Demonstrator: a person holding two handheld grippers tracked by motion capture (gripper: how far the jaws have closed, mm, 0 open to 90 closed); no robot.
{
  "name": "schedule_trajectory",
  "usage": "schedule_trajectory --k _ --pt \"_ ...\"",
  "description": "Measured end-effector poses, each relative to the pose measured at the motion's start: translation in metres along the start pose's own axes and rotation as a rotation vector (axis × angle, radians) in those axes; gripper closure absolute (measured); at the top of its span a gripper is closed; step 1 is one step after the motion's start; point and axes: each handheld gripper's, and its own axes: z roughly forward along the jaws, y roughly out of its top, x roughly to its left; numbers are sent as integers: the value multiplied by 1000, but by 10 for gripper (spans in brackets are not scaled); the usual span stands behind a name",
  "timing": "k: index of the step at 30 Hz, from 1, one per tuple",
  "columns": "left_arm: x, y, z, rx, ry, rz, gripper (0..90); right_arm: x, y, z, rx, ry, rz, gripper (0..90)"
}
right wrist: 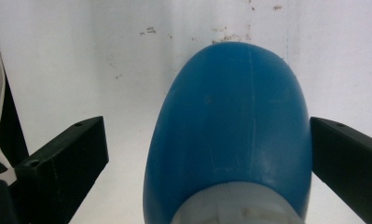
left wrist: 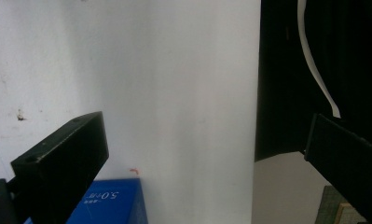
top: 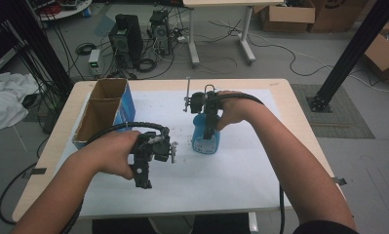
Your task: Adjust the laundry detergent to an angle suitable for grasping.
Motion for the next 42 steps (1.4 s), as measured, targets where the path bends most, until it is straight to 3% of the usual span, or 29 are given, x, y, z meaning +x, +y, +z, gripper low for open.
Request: schedule_trajectory --k 6,11,22,26,42 --pt "1 0 1 -1 -2 1 1 -1 0 0 15 -7 -2 59" --pt "1 -1 2 0 -1 -3 1 -3 -2 -1 17 -18 6 159" --pt "1 0 2 2 -1 -2 1 -2 -1 -2 8 -5 -8 237" --pt "2 -2 3 0 -1 -8 1 -2 0 -1 19 -1 -3 312" --pt "3 -1 4 3 5 -6 1 -3 0 -1 21 13 12 335"
